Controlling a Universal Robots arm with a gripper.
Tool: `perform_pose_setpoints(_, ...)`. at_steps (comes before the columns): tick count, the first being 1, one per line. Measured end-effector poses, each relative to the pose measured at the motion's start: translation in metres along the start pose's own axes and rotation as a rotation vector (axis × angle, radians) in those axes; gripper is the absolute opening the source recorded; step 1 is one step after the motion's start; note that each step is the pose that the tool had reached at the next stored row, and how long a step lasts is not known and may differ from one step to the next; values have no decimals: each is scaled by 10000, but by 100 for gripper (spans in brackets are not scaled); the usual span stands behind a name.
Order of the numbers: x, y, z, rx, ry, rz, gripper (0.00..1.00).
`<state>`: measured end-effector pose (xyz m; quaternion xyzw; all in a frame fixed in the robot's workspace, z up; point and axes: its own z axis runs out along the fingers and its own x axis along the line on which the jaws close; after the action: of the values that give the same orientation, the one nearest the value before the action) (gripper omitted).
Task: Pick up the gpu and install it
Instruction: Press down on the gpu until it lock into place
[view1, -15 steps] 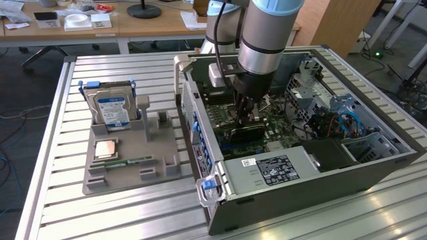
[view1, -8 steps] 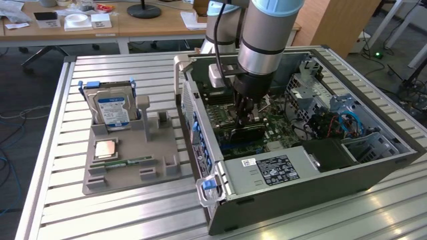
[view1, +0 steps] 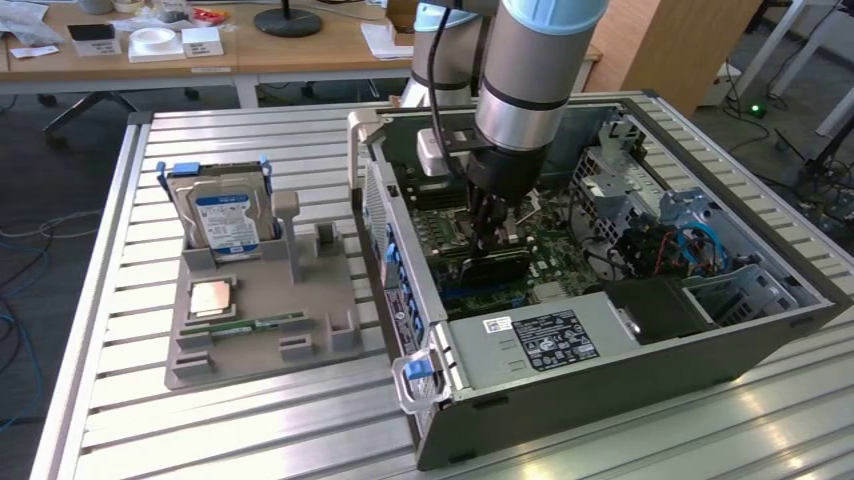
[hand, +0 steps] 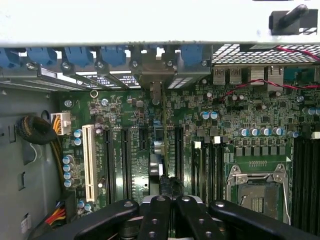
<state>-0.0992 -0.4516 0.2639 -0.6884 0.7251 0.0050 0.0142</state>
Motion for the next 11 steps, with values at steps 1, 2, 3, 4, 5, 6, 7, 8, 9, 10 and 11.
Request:
perform_pose_setpoints(1,1,2,1,-1,3,1,11)
perform_pose_setpoints(2,1,7,2,-1,4,2,11)
perform_pose_setpoints(3,1,7,2,-2,4,2,11)
perform_pose_setpoints(4,1,7,2,-2,3,1,11)
perform_pose_setpoints(5,1,7,3,-1,3,0,11)
perform_pose_setpoints(6,1,7,4,0,1,0,11)
perform_pose_setpoints(7,0,7,7,1,-1,-1,11)
perform_pose_setpoints(8,1,8,11,0,0,-2,11)
perform_pose_setpoints(9,1,9,11,0,0,-1,11)
perform_pose_setpoints(10,1,9,11,0,1,0,11)
perform_pose_setpoints(11,1,9,11,0,1,0,11)
